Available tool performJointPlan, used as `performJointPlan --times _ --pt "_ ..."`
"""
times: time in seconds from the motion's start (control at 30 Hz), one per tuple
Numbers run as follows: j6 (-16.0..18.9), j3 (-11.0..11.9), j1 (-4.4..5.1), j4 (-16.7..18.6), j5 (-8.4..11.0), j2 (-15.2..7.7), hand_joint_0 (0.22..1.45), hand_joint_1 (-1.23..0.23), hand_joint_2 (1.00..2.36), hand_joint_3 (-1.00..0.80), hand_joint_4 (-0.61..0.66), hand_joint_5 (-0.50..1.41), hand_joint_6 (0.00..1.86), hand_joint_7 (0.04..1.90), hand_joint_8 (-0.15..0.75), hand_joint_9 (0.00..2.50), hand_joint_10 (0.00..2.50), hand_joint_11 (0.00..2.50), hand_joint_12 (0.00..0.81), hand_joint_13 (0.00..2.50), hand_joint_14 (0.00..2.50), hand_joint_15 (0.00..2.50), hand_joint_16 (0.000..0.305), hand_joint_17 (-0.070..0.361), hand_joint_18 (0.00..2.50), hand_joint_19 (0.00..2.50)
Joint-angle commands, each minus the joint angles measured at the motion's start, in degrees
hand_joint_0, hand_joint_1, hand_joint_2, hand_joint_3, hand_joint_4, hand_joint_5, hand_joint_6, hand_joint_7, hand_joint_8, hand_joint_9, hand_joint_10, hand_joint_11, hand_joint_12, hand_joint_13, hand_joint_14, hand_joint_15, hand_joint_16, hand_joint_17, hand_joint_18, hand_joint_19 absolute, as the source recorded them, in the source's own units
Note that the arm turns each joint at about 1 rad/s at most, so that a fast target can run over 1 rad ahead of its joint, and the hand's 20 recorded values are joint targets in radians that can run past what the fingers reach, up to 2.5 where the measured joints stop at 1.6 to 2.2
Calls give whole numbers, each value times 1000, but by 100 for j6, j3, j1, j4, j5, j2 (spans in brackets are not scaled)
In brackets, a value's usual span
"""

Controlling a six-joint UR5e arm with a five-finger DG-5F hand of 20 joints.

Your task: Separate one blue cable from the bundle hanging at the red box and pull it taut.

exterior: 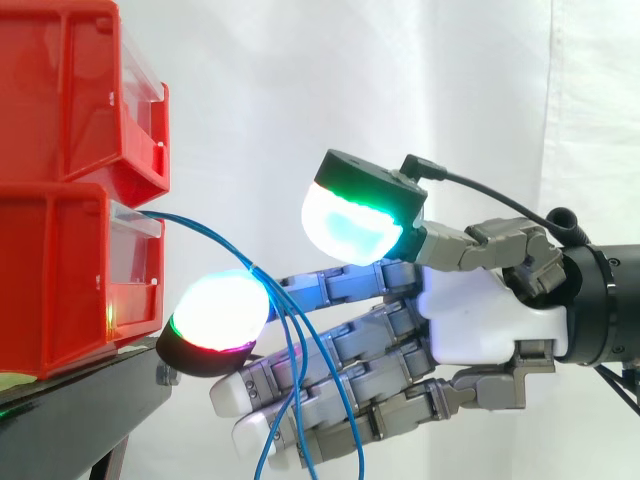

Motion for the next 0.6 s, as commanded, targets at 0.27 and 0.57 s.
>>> performJointPlan --times 0.27,0.57 --pt "-13 0 -31 -26 21 72 583 -527 1000 -500 263 -151 503 845 259 612 3 115 315 548 6 176 44 98 455 123" --pt "4 0 -14 -26 21 72 598 -458 1000 -498 264 -141 503 866 265 630 2 118 316 548 6 181 44 98 443 130"
